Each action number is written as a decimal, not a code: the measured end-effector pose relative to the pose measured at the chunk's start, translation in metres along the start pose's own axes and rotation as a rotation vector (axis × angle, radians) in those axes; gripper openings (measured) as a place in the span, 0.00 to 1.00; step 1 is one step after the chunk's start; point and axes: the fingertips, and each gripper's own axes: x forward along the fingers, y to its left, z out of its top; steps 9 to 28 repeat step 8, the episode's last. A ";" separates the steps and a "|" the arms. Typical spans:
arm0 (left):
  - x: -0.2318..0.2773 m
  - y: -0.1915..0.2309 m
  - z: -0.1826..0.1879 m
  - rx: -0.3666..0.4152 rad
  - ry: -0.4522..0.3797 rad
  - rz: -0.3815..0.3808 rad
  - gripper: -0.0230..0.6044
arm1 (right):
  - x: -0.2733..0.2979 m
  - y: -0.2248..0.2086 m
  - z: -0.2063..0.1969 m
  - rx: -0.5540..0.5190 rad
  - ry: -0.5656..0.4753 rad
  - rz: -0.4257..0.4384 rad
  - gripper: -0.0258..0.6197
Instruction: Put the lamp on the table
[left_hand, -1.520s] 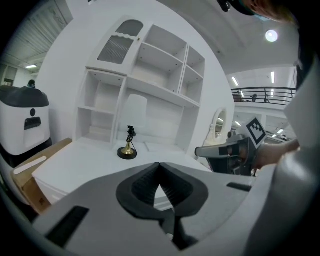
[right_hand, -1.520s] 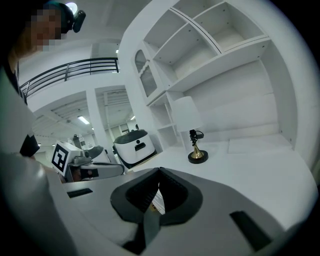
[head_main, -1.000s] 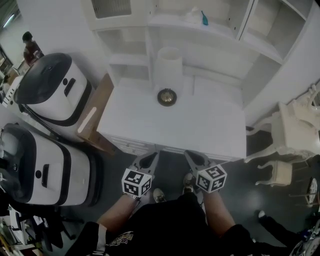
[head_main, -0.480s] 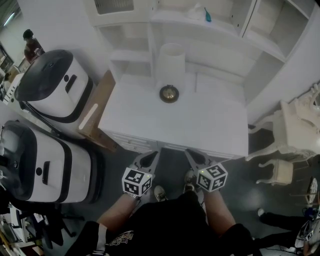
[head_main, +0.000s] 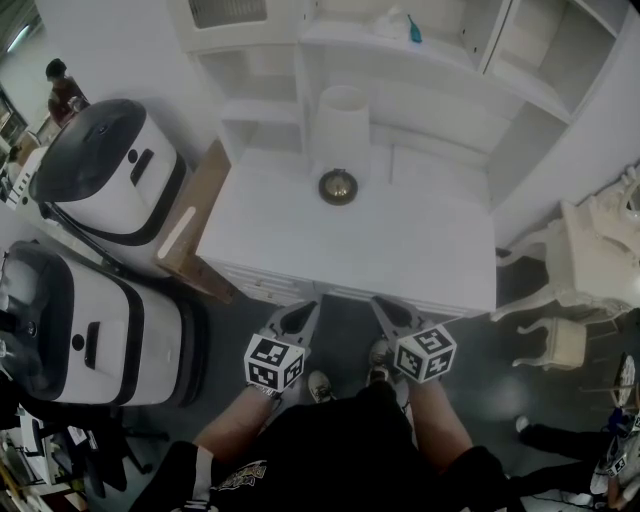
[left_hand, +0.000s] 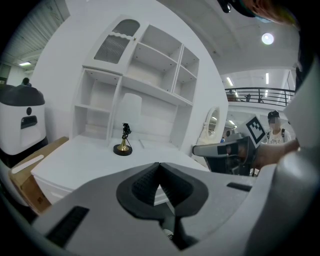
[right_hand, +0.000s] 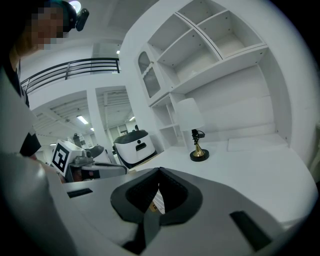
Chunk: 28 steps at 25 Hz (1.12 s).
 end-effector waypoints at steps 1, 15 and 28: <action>0.000 -0.001 0.000 -0.001 0.000 -0.001 0.05 | 0.000 0.000 0.000 -0.001 -0.001 0.000 0.08; 0.000 0.000 0.000 -0.006 0.000 -0.006 0.05 | 0.001 0.000 0.001 0.001 0.000 -0.005 0.08; 0.000 0.000 0.000 -0.006 0.000 -0.006 0.05 | 0.001 0.000 0.001 0.001 0.000 -0.005 0.08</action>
